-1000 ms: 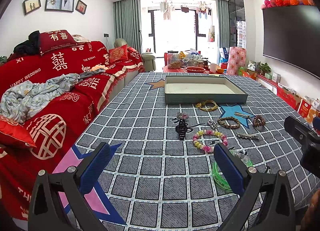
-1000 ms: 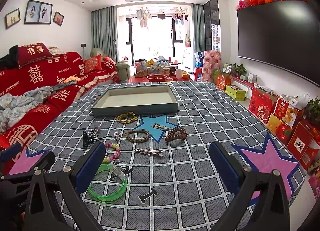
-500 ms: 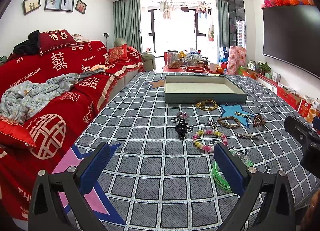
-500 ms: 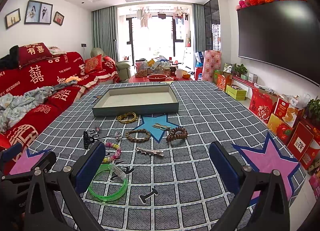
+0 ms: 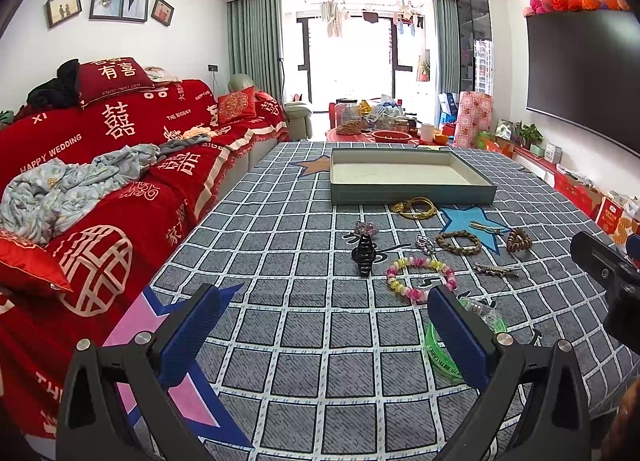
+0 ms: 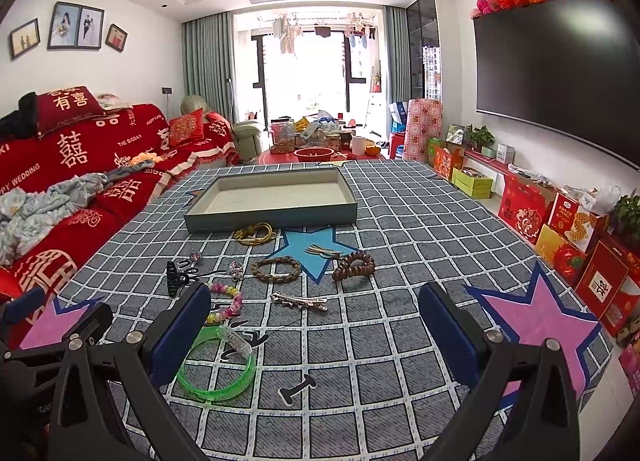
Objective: Organize jewelry
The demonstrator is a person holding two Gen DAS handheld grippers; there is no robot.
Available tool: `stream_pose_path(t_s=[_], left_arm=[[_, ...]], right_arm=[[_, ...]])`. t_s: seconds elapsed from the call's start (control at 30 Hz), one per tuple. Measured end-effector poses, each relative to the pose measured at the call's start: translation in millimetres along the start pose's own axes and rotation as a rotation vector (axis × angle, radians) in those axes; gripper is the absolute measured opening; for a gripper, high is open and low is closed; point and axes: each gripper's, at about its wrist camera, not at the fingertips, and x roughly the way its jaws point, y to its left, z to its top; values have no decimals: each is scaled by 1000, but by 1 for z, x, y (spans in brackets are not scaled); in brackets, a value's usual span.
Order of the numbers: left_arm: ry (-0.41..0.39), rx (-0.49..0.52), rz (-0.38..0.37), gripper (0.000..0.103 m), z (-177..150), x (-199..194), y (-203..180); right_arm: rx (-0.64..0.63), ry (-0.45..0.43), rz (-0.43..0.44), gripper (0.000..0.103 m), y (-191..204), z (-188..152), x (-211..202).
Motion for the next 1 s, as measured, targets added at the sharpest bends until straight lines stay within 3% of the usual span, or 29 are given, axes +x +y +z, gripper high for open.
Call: stream_pose_path(t_s=[1.0], left_arm=[[20,-14,5,103,-4,3,3]], right_arm=[[7,3,2,103,1,0,0]])
